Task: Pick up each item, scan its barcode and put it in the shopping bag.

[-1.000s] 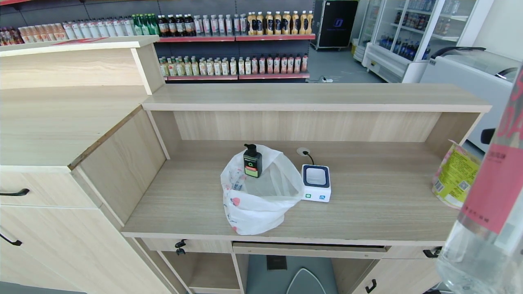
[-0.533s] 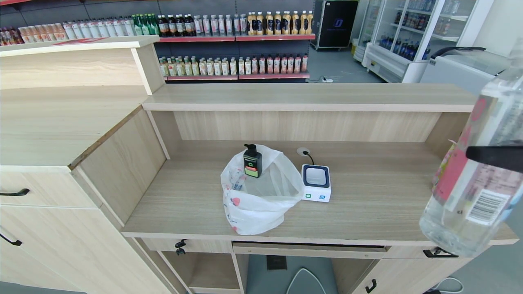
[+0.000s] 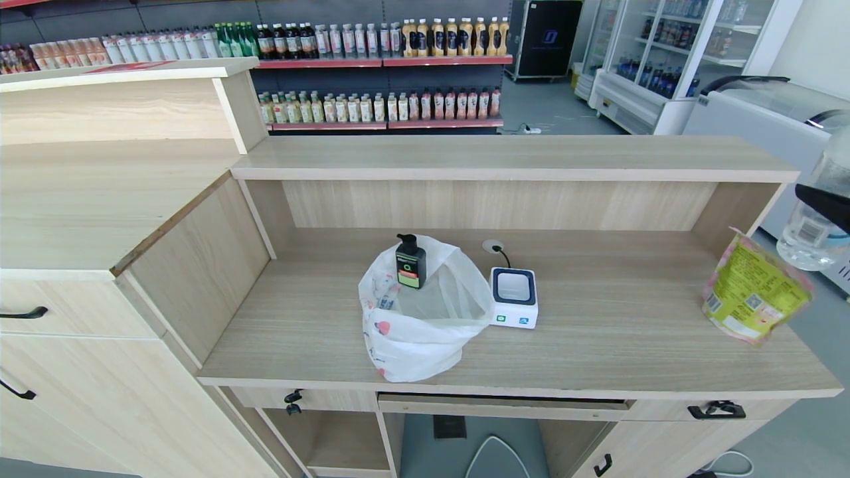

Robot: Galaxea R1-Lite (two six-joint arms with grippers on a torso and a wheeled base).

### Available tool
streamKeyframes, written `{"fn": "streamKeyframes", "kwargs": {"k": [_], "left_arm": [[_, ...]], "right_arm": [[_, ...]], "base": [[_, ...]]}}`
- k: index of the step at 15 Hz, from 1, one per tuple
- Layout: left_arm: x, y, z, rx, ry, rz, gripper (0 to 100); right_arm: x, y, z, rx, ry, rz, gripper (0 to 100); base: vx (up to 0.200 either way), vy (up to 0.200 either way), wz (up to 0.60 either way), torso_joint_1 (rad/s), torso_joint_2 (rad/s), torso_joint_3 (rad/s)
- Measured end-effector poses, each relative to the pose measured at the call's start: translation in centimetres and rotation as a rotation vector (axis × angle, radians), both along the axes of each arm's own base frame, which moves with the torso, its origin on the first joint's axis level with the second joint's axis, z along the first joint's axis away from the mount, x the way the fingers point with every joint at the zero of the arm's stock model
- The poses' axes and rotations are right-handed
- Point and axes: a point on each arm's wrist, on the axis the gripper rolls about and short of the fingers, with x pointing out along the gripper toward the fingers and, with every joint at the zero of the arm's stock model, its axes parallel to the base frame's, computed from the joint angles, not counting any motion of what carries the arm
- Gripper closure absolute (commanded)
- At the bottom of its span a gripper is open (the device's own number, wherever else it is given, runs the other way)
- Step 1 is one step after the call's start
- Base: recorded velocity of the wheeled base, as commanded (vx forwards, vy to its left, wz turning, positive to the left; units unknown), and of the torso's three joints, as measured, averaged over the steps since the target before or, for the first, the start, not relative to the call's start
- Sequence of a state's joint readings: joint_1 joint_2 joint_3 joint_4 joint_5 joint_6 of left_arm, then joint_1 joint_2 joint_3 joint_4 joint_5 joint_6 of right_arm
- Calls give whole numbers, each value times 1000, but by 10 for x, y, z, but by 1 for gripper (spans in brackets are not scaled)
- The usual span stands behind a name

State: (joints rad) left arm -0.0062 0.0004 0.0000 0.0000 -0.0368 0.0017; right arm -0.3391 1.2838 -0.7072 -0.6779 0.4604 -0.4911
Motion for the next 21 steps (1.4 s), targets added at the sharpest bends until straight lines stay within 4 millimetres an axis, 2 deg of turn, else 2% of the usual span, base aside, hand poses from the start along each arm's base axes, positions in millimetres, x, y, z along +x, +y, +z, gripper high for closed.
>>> {"fn": "streamKeyframes", "kwargs": {"k": [3, 7, 10, 12, 16, 21], "left_arm": [[0, 0, 0, 0, 0, 0, 0], [0, 0, 0, 0, 0, 0, 0], [0, 0, 0, 0, 0, 0, 0], [0, 0, 0, 0, 0, 1, 0], [0, 0, 0, 0, 0, 1, 0], [0, 0, 0, 0, 0, 0, 0]], "right_arm": [[14, -25, -38, 16, 64, -90, 100], [28, -35, -55, 42, 120, -106, 100], [42, -36, -55, 19, 107, -83, 100], [51, -32, -59, -4, 115, -55, 100], [71, -34, -74, -228, 89, -30, 100], [108, -16, -96, -305, -27, 177, 100]], "base": [[0, 0, 200, 1, 1, 1], [0, 0, 600, 2, 0, 2], [0, 0, 600, 7, 6, 4], [0, 0, 0, 0, 0, 0], [0, 0, 0, 0, 0, 0], [0, 0, 0, 0, 0, 0]]}}
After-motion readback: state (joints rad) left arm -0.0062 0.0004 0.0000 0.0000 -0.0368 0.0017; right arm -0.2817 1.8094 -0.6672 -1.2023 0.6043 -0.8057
